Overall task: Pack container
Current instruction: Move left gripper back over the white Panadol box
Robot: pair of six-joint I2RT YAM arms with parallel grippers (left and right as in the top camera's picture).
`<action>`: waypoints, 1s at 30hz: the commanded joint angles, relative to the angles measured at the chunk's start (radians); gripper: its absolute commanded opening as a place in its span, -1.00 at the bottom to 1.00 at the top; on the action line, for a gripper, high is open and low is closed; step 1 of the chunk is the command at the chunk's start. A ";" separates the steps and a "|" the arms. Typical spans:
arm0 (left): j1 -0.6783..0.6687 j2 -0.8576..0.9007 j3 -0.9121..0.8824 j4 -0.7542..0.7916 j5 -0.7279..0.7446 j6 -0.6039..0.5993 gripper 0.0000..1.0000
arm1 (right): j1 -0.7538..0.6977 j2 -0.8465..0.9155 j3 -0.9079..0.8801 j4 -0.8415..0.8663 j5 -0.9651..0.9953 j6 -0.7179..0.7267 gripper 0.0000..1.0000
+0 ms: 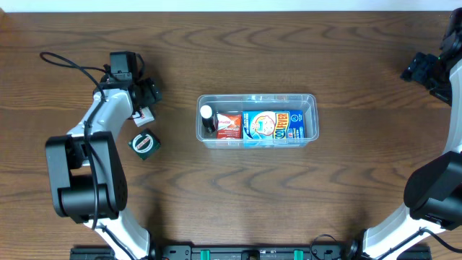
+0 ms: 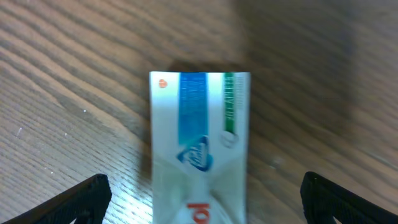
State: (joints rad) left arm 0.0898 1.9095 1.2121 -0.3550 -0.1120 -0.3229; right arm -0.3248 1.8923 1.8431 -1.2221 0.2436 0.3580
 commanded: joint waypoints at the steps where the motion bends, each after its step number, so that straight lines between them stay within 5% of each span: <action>1: 0.024 0.034 0.015 0.006 -0.008 -0.024 0.96 | -0.003 -0.001 0.009 -0.001 0.014 -0.008 0.98; 8: 0.032 0.092 0.015 0.023 -0.003 -0.023 0.94 | -0.003 -0.001 0.009 -0.001 0.014 -0.008 0.98; 17: 0.032 0.101 0.015 0.029 -0.004 -0.023 0.10 | -0.003 -0.001 0.009 -0.001 0.014 -0.008 0.98; 30: 0.031 -0.090 0.019 0.016 -0.004 0.068 0.10 | -0.003 -0.001 0.009 -0.001 0.014 -0.008 0.99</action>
State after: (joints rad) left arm 0.1196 1.9247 1.2152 -0.3332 -0.1078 -0.2871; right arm -0.3248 1.8923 1.8431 -1.2221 0.2436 0.3580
